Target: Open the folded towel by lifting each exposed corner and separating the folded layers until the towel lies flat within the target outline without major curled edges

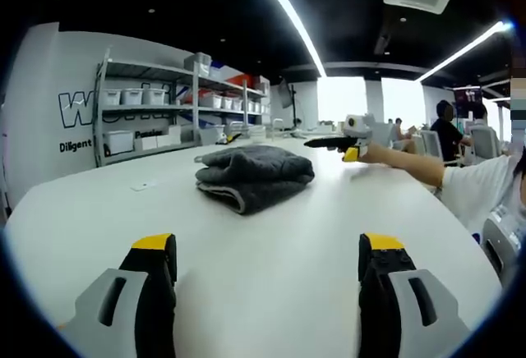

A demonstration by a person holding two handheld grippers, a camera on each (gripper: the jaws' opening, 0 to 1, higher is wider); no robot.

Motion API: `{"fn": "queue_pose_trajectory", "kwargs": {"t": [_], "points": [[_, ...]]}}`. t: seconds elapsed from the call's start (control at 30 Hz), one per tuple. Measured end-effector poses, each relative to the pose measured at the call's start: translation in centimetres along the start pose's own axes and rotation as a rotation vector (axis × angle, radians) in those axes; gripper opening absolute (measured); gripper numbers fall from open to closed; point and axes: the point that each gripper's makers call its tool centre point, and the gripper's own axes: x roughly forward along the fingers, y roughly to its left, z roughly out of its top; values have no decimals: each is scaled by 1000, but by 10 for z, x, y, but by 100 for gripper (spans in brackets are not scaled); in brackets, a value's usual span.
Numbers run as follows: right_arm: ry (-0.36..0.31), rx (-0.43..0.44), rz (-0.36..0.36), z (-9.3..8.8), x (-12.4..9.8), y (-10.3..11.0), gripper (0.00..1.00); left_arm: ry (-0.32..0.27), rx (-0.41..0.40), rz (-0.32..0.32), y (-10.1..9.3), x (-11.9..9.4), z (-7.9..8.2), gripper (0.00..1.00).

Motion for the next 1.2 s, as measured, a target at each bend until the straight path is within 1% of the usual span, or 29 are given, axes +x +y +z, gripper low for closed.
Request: {"fn": "queue_pose_trajectory", "kwargs": {"t": [0.07, 0.23, 0.4, 0.57, 0.87, 1.0, 1.2], "points": [[-14, -33, 6, 8, 5, 4, 100, -1, -1, 0, 0, 0, 0, 90], [-44, -32, 33, 25, 24, 13, 100, 3, 6, 0, -1, 0, 0, 90], [-65, -37, 47, 39, 44, 14, 100, 4, 6, 0, 0, 0, 0, 90], [-59, -54, 61, 46, 63, 17, 100, 5, 8, -1, 2, 0, 1, 90], [-51, -73, 112, 55, 95, 37, 100, 6, 12, -2, 1, 1, 0, 90], [-44, -78, 125, 58, 107, 41, 100, 8, 15, -3, 1, 0, 0, 90], [-20, -87, 152, 56, 126, 51, 100, 10, 17, -2, 0, 0, 0, 90]]}}
